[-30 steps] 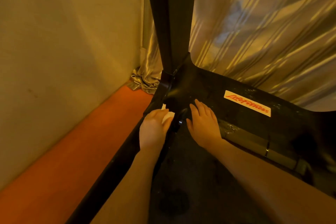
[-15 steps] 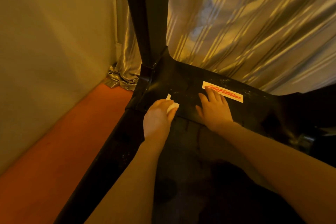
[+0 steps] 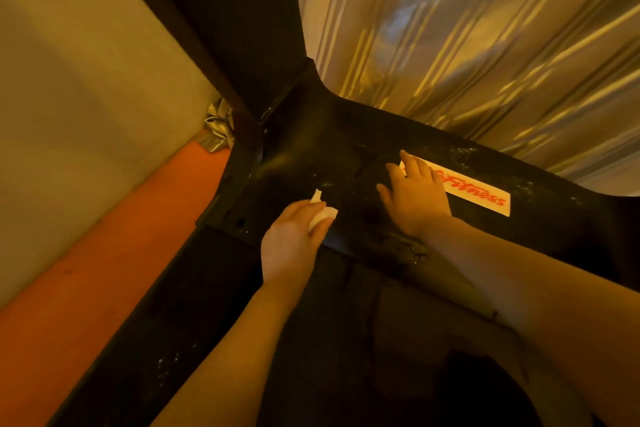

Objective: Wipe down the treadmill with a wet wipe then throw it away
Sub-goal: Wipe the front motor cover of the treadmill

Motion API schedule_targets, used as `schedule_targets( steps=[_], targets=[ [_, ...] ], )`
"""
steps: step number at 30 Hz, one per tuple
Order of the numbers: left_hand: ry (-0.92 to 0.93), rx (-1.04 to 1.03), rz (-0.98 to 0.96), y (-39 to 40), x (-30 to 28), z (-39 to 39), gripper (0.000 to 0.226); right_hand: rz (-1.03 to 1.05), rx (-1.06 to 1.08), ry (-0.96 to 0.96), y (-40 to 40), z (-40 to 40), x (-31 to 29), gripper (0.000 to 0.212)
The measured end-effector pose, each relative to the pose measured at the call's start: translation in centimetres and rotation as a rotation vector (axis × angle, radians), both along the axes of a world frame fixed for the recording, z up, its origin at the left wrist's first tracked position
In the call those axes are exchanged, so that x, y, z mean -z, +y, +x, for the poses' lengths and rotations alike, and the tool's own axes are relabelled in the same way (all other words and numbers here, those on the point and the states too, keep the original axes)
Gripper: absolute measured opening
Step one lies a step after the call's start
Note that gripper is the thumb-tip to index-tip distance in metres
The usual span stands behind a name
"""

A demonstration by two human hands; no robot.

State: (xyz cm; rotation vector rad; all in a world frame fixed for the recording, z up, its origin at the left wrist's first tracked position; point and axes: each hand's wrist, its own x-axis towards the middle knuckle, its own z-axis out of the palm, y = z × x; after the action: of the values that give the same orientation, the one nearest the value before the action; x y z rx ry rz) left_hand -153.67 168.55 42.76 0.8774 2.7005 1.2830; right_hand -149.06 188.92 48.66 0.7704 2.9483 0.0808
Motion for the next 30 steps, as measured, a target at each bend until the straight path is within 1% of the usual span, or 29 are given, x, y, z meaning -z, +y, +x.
schedule_targets(
  steps=[2,4,11,15,19,23,24,28,30],
  targets=[
    [-0.01,-0.015,-0.045,3.1,0.7,-1.8,0.034,-0.049,-0.012,0.002,2.8,-1.3,1.2,0.055],
    [0.026,-0.032,-0.051,6.3,0.8,-3.5,0.034,-0.082,-0.02,0.005,5.6,-2.2,2.2,0.055],
    [0.087,-0.033,-0.148,16.4,-1.2,-7.4,0.031,-0.167,-0.001,0.058,13.2,-4.9,3.9,0.056],
    [0.16,-0.04,-0.191,21.1,-1.8,-9.9,0.029,-0.216,-0.004,0.107,15.7,-6.8,4.5,0.056],
    [0.133,-0.056,-0.288,24.7,-2.5,-11.9,0.032,-0.3,0.008,0.149,17.4,-8.1,5.5,0.054],
    [0.145,-0.013,-0.334,26.6,-1.7,-12.8,0.032,-0.34,0.053,0.18,18.0,-8.6,7.4,0.053],
    [0.143,-0.001,-0.362,27.0,-1.3,-13.0,0.032,-0.325,0.054,0.214,17.9,-8.6,8.0,0.053],
    [0.125,0.01,-0.451,28.5,0.2,-13.8,0.034,-0.208,0.082,0.447,17.5,-8.8,10.0,0.047],
    [0.14,0.008,-0.459,29.0,1.0,-14.1,0.032,-0.189,0.074,0.495,17.5,-8.8,10.4,0.046]
  ],
)
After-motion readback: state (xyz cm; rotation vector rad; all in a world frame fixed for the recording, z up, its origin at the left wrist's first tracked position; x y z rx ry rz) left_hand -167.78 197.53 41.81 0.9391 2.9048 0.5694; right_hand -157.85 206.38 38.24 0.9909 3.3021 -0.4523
